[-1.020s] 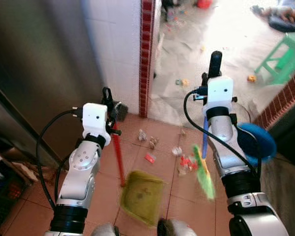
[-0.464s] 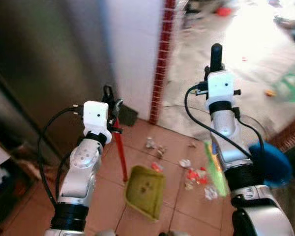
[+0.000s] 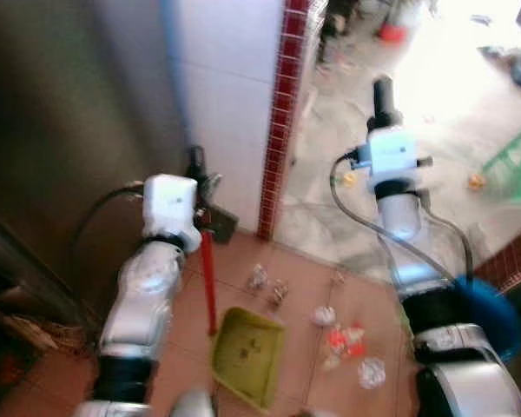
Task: Sweep floor
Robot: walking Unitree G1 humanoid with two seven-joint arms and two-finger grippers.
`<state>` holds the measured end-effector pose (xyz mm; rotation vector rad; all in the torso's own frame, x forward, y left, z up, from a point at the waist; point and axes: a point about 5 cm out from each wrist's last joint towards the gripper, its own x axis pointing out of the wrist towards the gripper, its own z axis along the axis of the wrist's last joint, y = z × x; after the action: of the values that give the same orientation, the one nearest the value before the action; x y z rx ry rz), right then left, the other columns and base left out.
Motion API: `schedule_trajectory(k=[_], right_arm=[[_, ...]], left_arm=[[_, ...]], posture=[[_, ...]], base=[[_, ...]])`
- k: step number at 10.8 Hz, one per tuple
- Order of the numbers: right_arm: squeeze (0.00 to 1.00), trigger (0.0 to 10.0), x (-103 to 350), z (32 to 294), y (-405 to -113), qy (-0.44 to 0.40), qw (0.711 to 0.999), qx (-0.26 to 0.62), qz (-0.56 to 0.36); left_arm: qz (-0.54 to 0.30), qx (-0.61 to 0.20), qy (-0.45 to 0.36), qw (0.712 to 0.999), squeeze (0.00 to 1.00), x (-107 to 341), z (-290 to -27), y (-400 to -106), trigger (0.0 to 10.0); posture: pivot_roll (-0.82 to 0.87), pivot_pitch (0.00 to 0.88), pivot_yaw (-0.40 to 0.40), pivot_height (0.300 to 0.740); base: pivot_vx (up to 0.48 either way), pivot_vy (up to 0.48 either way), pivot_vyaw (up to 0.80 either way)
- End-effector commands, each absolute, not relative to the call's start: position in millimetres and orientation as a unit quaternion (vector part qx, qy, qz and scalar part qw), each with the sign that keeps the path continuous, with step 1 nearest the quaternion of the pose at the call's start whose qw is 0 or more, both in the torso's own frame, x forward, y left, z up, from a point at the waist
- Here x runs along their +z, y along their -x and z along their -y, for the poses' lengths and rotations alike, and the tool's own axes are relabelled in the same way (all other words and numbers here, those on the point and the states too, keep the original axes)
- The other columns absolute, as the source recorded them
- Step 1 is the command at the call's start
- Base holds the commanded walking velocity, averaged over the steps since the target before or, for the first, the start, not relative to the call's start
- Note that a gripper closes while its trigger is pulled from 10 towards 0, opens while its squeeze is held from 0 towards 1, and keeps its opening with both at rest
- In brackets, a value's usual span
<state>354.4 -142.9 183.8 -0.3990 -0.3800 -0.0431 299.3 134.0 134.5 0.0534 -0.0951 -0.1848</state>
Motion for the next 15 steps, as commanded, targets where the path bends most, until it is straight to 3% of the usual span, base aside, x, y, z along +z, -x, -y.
schedule_trajectory(k=[1,7,11,15], right_arm=[[0.00,10.0,200.7,147.6,-354.5,0.195,0.955,-0.029,0.224],[0.00,10.0,198.3,147.5,-356.1,0.205,0.953,-0.024,0.223],[0.00,10.0,178.3,154.9,-351.6,0.190,0.967,-0.033,0.168],[0.00,10.0,160.5,163.5,-352.2,0.136,0.982,-0.056,0.114]], left_arm=[[0.088,-0.101,-0.020,0.991,0.00,150.6,-123.9,-300.2,10.0],[0.077,-0.098,-0.031,0.992,0.00,146.6,-123.4,-301.5,10.0],[0.053,0.000,-0.070,0.996,0.00,119.4,-135.9,-306.1,10.0],[0.049,0.101,-0.082,0.990,0.00,97.3,-144.7,-311.6,10.0]], posture=[[-0.02,0.000,-0.020,0.740],[-0.03,0.000,-0.014,0.740],[-0.06,0.009,-0.025,0.740],[-0.05,0.074,-0.040,0.740]], base=[[0.000,0.000,0.00],[0.000,0.000,-0.21],[0.000,0.000,0.00],[0.000,0.000,0.00]])
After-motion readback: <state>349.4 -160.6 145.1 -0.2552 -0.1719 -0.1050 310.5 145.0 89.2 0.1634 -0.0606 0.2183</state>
